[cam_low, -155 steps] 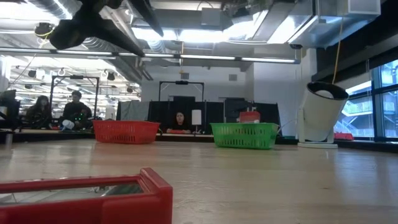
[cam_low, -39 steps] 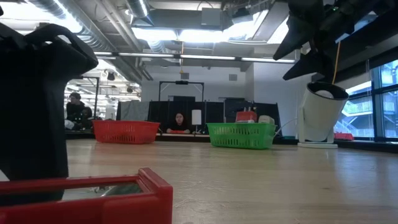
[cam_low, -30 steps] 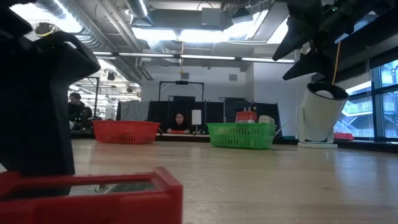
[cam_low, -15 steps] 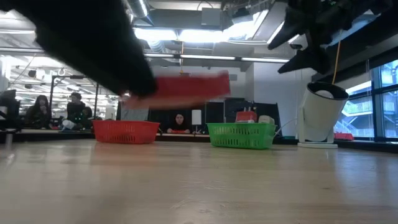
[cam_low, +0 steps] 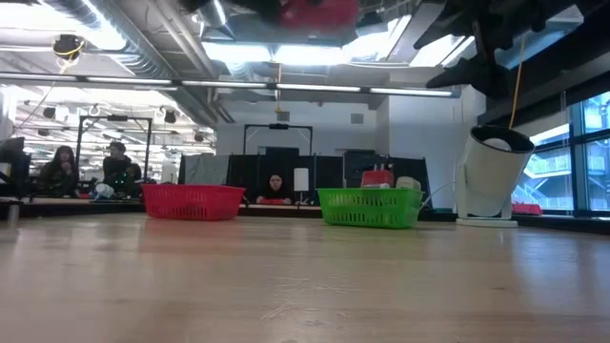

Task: Pick & Place Office items
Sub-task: Put the red digital clock into the red bin

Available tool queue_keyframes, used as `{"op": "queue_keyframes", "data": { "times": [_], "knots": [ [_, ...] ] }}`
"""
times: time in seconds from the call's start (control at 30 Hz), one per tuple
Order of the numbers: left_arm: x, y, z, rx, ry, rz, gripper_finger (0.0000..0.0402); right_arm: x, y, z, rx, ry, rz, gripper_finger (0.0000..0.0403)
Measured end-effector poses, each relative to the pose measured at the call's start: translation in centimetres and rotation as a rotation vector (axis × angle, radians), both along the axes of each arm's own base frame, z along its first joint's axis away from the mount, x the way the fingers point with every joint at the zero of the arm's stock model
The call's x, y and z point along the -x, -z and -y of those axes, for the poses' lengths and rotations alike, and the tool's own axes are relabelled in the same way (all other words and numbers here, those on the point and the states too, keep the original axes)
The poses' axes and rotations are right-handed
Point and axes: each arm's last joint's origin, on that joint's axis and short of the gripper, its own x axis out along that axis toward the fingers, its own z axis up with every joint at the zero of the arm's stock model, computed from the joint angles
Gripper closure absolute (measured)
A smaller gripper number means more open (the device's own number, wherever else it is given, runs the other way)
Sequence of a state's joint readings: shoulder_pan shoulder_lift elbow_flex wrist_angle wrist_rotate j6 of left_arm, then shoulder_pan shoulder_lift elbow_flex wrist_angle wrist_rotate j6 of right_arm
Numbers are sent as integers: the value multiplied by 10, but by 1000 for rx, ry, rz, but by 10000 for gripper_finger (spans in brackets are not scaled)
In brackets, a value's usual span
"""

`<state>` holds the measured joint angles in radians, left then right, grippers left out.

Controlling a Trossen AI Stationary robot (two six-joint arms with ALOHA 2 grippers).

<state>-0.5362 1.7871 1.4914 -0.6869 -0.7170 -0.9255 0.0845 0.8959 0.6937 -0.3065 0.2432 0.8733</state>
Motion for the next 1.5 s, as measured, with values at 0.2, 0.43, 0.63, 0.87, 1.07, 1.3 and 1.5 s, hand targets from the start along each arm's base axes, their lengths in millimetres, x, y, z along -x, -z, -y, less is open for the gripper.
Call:
{"op": "queue_keyframes", "data": {
  "times": [0.2,0.43,0.63,0.87,1.07,1.3,1.5],
  "knots": [
    [1,-60,-29,-56,56,215,251,1,0,0,-3,5,-7,117],
    [7,-113,-55,-194,119,416,251,1,0,0,-6,7,-4,118],
    [10,-128,-82,-192,95,455,251,1,0,3,-9,118,12,119],
    [17,-129,-110,-173,153,362,251,2,-1,7,39,274,36,132],
    [48,-137,-148,-165,84,238,251,2,-1,7,159,211,-6,142],
    [90,-135,-177,-158,69,109,251,2,-1,7,217,180,-27,142],
    [124,-101,-201,-140,-27,94,251,3,-2,9,302,225,-46,142]
  ]
}}
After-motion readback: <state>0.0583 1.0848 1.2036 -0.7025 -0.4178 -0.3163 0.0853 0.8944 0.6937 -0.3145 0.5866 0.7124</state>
